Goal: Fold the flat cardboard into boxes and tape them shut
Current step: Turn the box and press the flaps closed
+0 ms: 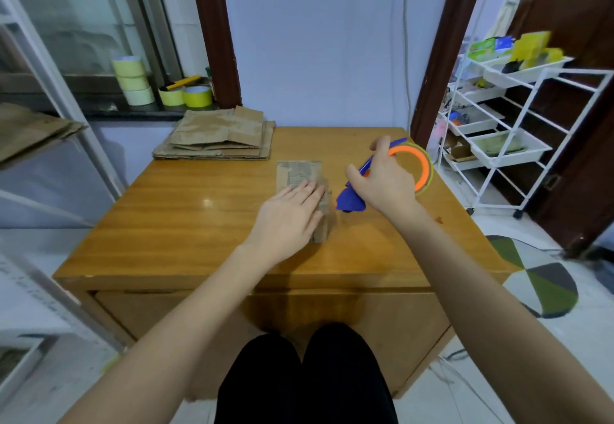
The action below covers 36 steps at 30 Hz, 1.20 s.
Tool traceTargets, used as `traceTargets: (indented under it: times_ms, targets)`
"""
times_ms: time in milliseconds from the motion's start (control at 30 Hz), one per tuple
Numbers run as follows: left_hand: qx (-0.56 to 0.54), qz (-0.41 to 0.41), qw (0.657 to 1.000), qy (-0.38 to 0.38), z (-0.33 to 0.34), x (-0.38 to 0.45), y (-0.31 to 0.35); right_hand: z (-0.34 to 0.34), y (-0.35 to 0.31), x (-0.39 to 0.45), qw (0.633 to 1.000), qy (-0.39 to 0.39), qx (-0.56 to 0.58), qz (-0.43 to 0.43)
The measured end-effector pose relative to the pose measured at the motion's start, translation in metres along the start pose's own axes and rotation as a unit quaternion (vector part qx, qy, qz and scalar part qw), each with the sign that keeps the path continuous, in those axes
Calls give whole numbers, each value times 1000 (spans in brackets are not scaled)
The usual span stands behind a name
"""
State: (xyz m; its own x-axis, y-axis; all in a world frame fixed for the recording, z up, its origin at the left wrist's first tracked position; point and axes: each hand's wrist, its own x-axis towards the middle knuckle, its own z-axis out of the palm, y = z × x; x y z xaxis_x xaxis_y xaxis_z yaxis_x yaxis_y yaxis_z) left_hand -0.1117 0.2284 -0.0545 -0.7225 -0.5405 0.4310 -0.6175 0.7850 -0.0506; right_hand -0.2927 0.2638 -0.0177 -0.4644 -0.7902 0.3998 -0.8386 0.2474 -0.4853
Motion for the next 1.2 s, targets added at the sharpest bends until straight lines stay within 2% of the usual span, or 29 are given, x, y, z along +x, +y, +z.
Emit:
traceTargets:
  times_ms: [100, 267, 400, 467, 600, 733, 933, 1067, 1200]
  targets:
    - [12, 7, 999, -34, 0, -2, -1, -12, 17, 3, 1000, -13, -4, 28]
    - [22, 10, 999, -39, -3, -1, 0, -15, 48, -7, 999, -41, -14, 24]
    - [15, 5, 999, -36, -4, -1, 2, -15, 51, -12, 995, 24, -88, -35]
    - [8, 3, 999, -35, -6, -1, 3, -14, 47, -9, 994, 48, -96, -38]
    - [-6, -6, 1000, -21, -7, 0, 2, -14, 35, 2, 990, 59, -106, -74]
    - [-33, -13, 999, -5, -12, 5, -1, -5, 32, 6, 994, 49, -40, -93]
    - [-40, -32, 998, -20, -15, 6, 0, 9, 51, -22, 988, -51, 98, -107]
    - [-34, -36, 998, -26, -19, 6, 2, 9, 70, -35, 977, -42, 161, -132]
    - [-24, -45, 998, -45, -20, 5, 4, 3, 84, -45, 975, -44, 167, -136]
